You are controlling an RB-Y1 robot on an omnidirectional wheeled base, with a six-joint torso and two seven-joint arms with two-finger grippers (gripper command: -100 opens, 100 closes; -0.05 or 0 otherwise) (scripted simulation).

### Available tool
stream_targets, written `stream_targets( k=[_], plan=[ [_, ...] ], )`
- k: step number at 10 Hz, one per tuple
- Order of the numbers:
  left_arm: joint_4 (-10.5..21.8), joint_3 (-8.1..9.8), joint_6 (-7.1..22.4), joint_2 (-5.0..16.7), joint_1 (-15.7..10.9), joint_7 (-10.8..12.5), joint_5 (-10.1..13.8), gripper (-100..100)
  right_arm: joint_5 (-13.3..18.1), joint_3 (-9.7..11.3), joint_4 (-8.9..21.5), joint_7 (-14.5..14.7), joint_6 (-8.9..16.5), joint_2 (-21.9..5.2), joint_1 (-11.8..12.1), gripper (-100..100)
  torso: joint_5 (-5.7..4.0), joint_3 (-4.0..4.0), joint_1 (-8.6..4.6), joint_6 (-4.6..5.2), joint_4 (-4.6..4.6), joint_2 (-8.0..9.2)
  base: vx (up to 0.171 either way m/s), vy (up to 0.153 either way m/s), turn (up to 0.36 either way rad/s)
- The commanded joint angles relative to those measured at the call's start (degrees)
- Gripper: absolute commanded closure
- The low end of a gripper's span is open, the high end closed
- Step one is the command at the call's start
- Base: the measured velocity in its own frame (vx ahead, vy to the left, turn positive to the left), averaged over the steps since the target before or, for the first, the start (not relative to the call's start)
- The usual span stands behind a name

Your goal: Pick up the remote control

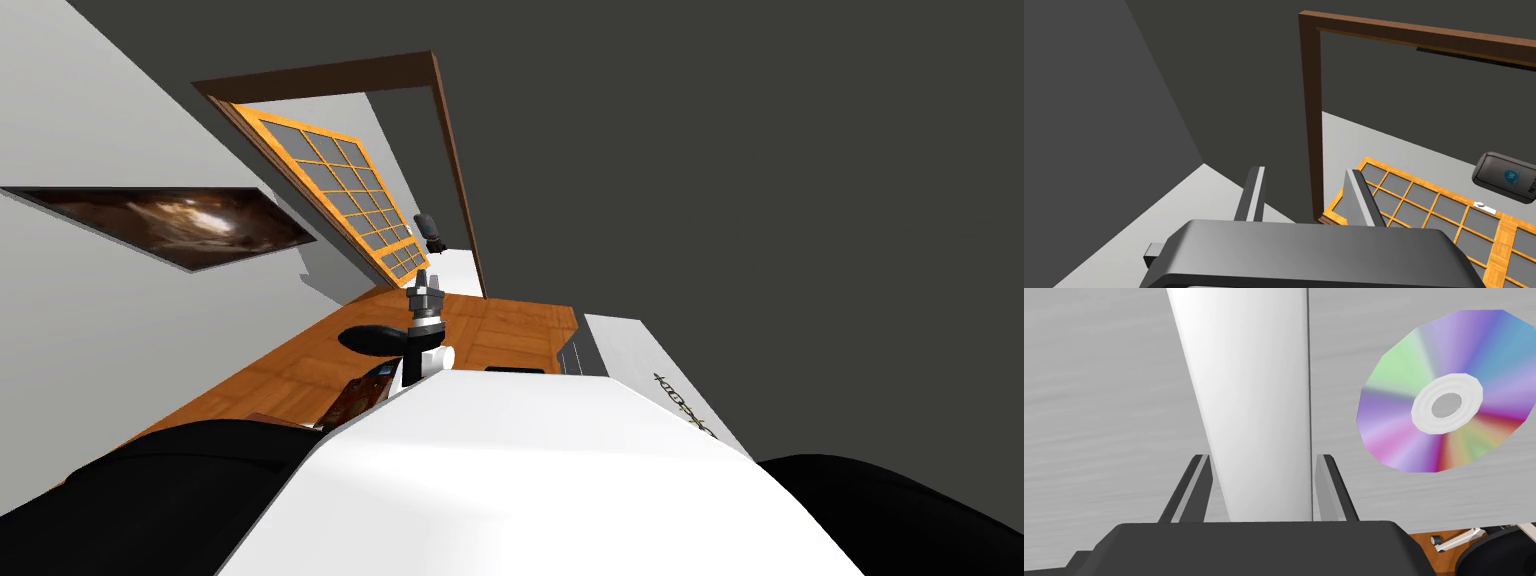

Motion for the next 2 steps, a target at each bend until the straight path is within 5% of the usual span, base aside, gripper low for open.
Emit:
stream_targets(
  k=[1, 2],
  plan=[
    [0.0, 0.0, 0.0, 0.0, 0.0, 0.0, 0.0, 0, 0.0, 0.0, 0.0, 0.0, 0.0, 0.0, 0.0, 100, 0.0, 0.0, 0.0, 0.0, 0.0, 0.0, 0.068, 0.002, -0.028],
    [0.0, -0.01, 0.0, 0.0, -0.02, 0.0, 0.0, 0, -0.06, -0.04, -0.01, 0.4, 0.07, 0.03, 0.11, 0, 0.01, 0.11, 0.04, -0.06, 0.04, 0.22, 0.012, 0.0, 0.009]
  ],
)
